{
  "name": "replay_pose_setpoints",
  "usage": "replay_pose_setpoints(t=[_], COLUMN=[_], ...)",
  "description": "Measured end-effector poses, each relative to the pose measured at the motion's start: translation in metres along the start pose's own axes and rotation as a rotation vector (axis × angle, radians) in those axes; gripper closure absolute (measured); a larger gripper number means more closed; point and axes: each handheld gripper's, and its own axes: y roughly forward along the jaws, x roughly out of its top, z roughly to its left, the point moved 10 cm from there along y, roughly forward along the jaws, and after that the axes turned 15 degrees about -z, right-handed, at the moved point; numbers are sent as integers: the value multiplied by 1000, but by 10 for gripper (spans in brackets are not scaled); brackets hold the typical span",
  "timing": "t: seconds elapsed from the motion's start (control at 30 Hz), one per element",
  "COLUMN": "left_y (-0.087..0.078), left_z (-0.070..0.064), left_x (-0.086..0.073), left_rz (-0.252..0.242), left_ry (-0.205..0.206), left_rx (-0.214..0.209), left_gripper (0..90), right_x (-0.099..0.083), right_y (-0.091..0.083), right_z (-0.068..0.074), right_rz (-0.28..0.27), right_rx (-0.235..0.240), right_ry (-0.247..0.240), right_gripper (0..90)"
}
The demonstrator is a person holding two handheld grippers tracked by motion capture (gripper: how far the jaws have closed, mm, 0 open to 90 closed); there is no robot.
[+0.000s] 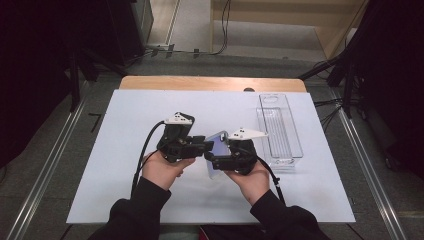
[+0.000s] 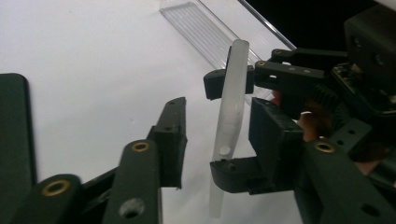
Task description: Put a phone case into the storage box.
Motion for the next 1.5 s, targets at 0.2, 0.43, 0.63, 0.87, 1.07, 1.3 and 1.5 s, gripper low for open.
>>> replay_pose_setpoints(t=[0.2,0.43,0.63,0.87,1.07,1.3,1.5], left_y=[-8,-17,-17,-16,-15,-20,-28], left_z=[-4,-11,-9,3,17,29,36], left_x=[6,-1,-10,-26,-43,-65,-79], left_rz=[-11,50,73,66,78,104,107], left_ry=[-12,60,130,176,174,204,205], left_rx=[-51,-144,-211,-238,-239,-241,-239], left_gripper=[444,366,340,319,319,319,320], right_x=[0,5,13,18,18,22,24], right_y=[-2,-8,-15,-22,-26,-29,-31], right_z=[-8,-18,-22,-21,-27,-31,-33], right_rz=[7,14,-3,11,15,14,14], right_rx=[-3,18,53,144,143,145,145], right_ry=[17,10,-13,-5,-9,-14,-13], right_gripper=[154,153,154,153,153,153,153])
